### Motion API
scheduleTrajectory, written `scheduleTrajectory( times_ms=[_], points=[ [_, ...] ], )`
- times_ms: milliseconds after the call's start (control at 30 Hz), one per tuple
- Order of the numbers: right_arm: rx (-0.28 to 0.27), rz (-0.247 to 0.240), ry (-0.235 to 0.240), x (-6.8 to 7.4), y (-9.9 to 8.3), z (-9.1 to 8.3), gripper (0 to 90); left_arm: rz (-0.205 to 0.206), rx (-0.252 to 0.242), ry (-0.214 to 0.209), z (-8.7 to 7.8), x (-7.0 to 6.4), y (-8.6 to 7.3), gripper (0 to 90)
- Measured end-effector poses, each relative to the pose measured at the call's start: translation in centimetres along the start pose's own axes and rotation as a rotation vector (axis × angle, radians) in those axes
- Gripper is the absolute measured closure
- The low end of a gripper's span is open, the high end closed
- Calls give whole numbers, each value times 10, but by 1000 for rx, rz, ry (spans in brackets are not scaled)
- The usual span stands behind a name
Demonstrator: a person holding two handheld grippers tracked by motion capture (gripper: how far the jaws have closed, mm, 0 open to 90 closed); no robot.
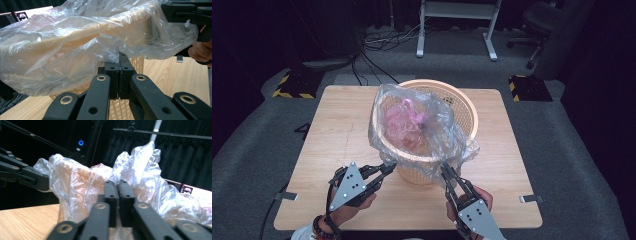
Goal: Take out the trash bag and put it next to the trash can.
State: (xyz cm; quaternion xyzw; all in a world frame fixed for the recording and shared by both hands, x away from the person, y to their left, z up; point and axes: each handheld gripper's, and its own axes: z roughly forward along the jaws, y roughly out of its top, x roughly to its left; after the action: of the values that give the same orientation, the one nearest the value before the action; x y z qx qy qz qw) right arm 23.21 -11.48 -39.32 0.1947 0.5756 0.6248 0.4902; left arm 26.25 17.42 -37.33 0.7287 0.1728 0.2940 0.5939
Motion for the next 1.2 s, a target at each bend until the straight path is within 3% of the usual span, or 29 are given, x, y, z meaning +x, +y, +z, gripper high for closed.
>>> scheduleTrajectory(
  times_ms=[100,167,233,300,333,433,567,633,700,767,900,967,1000,1033,1133,1200],
  points=[
    [1,5,57,0,0,4,900,-11,-12,-16,0,-2,3,874],
    [1,0,117,4,-1,8,900,-41,-30,-49,0,-3,5,787],
    [8,-44,160,11,-3,14,900,-66,-49,-53,1,-5,7,689],
    [11,-67,237,18,-5,21,900,-89,-59,-83,0,-6,10,586],
    [17,-102,249,22,-5,24,900,-95,-56,-79,1,-8,12,539],
    [41,-91,314,27,-10,33,900,-144,-58,-114,1,-9,16,407],
    [67,-175,373,37,-14,43,900,-202,-41,-142,3,-9,21,364],
    [77,-239,398,45,-17,47,900,-202,-44,-137,2,-9,22,364],
    [97,-267,444,52,-20,50,900,-194,-23,-123,2,-8,22,372],
    [103,-309,456,59,-23,51,900,-182,-16,-89,2,-8,22,404],
    [99,-335,481,65,-25,51,900,-147,5,-33,4,-4,18,674],
    [101,-313,490,65,-26,47,900,-115,16,-30,3,-1,15,791],
    [99,-313,488,63,-26,45,850,-115,16,-30,3,-1,15,835],
    [87,-297,469,61,-25,43,761,-85,12,-17,3,0,11,850],
    [84,-263,464,55,-24,38,742,-75,18,-29,3,2,7,861],
    [64,-234,427,47,-19,29,676,-52,17,-27,2,3,4,862]
  ],
)
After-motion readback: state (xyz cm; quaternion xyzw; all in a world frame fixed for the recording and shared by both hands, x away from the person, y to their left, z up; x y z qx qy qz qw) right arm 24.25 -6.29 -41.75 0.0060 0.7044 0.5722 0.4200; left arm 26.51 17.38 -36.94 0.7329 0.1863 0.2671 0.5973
